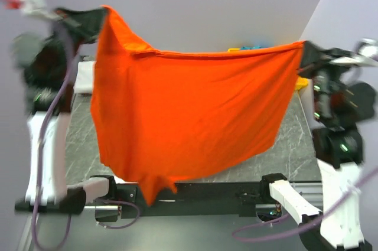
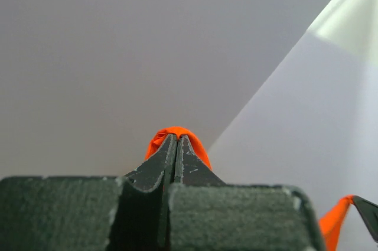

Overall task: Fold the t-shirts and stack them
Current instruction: Flatten the tshirt out

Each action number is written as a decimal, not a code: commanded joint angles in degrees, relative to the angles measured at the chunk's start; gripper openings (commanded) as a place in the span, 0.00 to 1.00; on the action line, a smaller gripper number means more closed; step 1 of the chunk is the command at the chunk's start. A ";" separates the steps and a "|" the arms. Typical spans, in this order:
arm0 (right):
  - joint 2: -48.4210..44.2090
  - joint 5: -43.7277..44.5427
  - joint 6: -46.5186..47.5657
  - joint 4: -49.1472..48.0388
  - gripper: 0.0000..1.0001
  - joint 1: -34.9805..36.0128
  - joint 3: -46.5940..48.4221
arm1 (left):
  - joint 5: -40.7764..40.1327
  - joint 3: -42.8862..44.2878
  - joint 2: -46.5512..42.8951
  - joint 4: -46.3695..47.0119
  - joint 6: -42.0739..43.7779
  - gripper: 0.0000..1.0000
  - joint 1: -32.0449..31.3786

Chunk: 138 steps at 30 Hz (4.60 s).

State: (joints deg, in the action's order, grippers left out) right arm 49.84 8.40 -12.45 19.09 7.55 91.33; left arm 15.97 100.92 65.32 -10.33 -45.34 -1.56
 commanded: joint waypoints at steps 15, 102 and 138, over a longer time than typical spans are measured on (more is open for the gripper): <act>35.31 0.04 -3.11 -4.42 0.49 -11.77 -26.21 | 8.29 -0.89 44.99 -10.94 7.11 0.83 -8.98; 39.53 -20.72 -19.29 16.15 0.57 1.24 -30.86 | -6.12 -11.54 55.52 -20.61 14.75 0.86 -13.99; 48.70 -15.96 -11.81 27.40 0.58 1.15 -14.48 | -2.61 13.87 63.73 -21.67 16.34 0.87 -13.20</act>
State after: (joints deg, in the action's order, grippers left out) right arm 106.61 -8.51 -25.61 41.78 8.29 78.65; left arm 12.03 116.57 136.92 -33.67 -28.32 -15.00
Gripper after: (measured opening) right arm 0.582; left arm 0.867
